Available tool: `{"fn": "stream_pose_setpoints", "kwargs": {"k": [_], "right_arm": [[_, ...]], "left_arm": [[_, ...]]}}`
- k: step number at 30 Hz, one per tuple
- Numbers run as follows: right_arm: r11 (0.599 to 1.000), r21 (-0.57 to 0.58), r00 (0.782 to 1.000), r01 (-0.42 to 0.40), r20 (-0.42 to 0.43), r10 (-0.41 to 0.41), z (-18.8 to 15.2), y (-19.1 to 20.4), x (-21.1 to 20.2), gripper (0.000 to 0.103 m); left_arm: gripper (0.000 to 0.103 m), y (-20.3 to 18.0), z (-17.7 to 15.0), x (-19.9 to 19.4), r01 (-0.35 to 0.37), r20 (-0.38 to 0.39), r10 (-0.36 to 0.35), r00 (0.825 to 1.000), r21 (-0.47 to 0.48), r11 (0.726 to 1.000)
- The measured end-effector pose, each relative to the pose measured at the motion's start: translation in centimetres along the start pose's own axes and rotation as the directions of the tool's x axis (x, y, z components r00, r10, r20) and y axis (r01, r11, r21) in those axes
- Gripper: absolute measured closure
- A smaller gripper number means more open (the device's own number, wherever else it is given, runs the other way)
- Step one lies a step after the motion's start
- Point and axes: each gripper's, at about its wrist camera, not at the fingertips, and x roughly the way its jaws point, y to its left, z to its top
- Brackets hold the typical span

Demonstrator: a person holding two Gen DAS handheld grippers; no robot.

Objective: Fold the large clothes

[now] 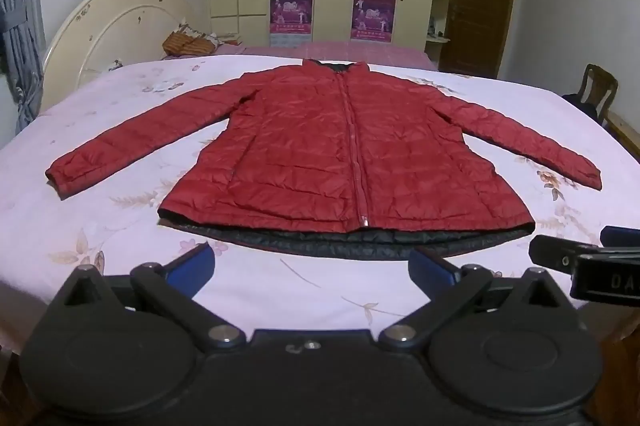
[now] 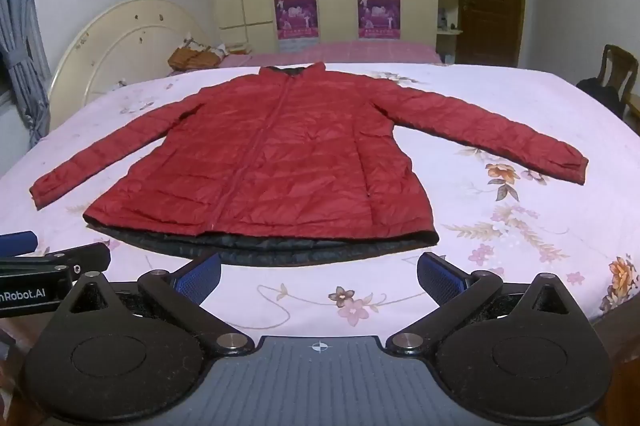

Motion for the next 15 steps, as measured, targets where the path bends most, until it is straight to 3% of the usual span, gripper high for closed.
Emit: {"fn": "stream_pose_setpoints", "kwargs": {"k": [15], "right_arm": [[1.000,0.017,1.000,-0.012,-0.008,0.012,0.25,0.06,-0.06,0.000]], "left_arm": [[0.000,0.20,0.22,-0.12,0.003,0.001,-0.003,1.000,-0.014,1.000]]}}
